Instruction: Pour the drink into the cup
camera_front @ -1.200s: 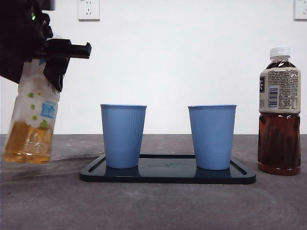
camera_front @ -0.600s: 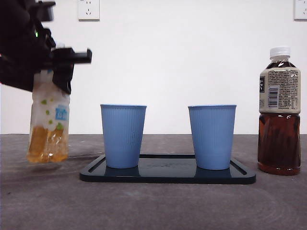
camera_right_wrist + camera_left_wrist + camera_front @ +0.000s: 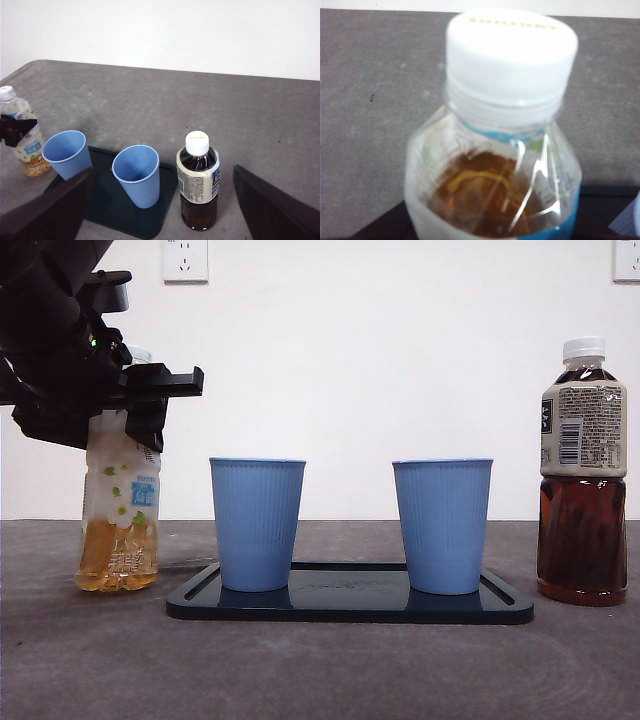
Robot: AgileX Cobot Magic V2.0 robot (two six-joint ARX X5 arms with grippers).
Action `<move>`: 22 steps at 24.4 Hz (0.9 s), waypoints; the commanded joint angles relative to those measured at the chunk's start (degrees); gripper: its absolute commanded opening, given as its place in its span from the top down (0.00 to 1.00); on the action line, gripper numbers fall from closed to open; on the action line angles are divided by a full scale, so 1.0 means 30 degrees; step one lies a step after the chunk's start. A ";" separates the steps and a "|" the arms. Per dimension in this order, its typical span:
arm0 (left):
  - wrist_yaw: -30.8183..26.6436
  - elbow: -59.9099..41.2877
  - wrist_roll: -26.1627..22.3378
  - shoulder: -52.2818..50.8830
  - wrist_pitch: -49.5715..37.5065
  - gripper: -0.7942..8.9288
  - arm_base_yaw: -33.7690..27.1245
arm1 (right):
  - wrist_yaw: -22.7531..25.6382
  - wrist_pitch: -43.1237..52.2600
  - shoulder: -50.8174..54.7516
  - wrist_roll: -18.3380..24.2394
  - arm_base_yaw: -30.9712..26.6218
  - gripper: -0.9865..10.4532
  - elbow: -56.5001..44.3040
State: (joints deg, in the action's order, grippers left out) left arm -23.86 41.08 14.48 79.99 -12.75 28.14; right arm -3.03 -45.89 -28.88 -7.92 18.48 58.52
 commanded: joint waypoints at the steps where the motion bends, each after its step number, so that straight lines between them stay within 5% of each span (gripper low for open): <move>1: 0.0000 0.0284 -0.0109 0.0576 -0.0160 0.79 0.0087 | 0.0007 0.0313 -0.0066 -0.0219 0.0102 0.53 0.0386; 6: 0.0372 0.0284 -0.0095 0.0423 -0.0044 0.78 0.0117 | 0.0015 0.0313 -0.0073 -0.0219 0.0102 0.53 0.0386; 22: 0.0423 0.0284 0.0000 -0.1013 0.1530 0.46 0.0146 | 0.0015 0.0466 -0.0073 -0.0226 0.0102 0.53 0.0386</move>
State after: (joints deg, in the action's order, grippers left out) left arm -22.52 41.19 14.48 76.82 -7.84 28.25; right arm -3.01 -44.95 -28.88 -7.94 18.48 58.52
